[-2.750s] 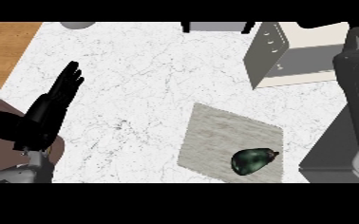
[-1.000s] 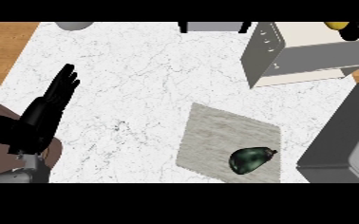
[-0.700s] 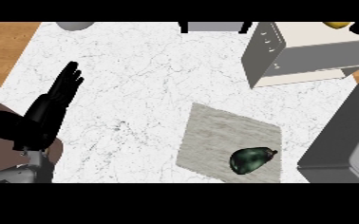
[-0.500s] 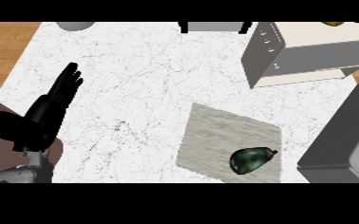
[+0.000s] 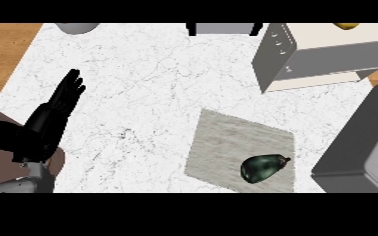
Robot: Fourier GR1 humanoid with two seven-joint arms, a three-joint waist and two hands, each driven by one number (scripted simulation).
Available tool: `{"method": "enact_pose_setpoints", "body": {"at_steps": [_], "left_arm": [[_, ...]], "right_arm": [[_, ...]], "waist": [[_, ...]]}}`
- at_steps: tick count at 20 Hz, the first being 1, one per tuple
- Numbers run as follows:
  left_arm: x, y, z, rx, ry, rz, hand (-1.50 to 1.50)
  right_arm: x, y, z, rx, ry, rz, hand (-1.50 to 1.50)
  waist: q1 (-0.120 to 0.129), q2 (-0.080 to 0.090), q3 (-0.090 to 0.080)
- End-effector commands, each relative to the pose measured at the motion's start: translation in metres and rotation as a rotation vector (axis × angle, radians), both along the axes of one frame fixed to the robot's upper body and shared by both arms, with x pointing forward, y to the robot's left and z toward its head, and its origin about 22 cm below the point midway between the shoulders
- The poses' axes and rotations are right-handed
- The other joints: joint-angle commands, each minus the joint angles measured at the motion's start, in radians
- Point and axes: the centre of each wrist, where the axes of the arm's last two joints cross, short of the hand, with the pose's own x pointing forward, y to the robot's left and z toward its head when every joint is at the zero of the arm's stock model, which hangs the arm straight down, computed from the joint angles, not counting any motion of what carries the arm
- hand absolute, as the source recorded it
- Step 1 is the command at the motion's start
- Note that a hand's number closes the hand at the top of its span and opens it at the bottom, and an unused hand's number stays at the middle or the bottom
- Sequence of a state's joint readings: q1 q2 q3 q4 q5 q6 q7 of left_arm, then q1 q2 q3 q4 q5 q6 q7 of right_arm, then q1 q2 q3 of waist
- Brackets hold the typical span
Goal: Pick the lemon from the placemat and place it in the tiered shelf
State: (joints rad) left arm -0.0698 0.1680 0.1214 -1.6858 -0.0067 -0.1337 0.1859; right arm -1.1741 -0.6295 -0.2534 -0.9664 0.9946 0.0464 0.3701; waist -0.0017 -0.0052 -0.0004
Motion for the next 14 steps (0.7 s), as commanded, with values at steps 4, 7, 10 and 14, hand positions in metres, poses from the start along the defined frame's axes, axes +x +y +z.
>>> {"method": "enact_pose_setpoints", "body": {"at_steps": [4, 7, 10, 14], "left_arm": [[-0.006, -0.001, -0.007, -0.005, 0.015, 0.019, 0.00], [-0.011, 0.004, -0.006, -0.004, 0.019, 0.006, 0.00], [-0.001, 0.019, 0.007, -0.004, 0.005, 0.033, 0.00], [-0.001, 0.015, 0.008, 0.012, -0.011, 0.021, 0.00]], "right_arm": [[-0.050, -0.053, 0.061, 0.410, -0.184, -0.029, -1.50], [-0.072, -0.094, 0.068, 0.559, -0.193, -0.050, -1.50], [-0.108, -0.136, 0.068, 0.608, -0.184, -0.064, -1.50], [-0.148, -0.185, 0.062, 0.675, -0.193, -0.020, -1.50]], "waist": [[-0.029, -0.011, 0.001], [-0.018, -0.005, 0.001], [-0.032, -0.005, 0.001], [-0.023, -0.001, 0.002]]}}
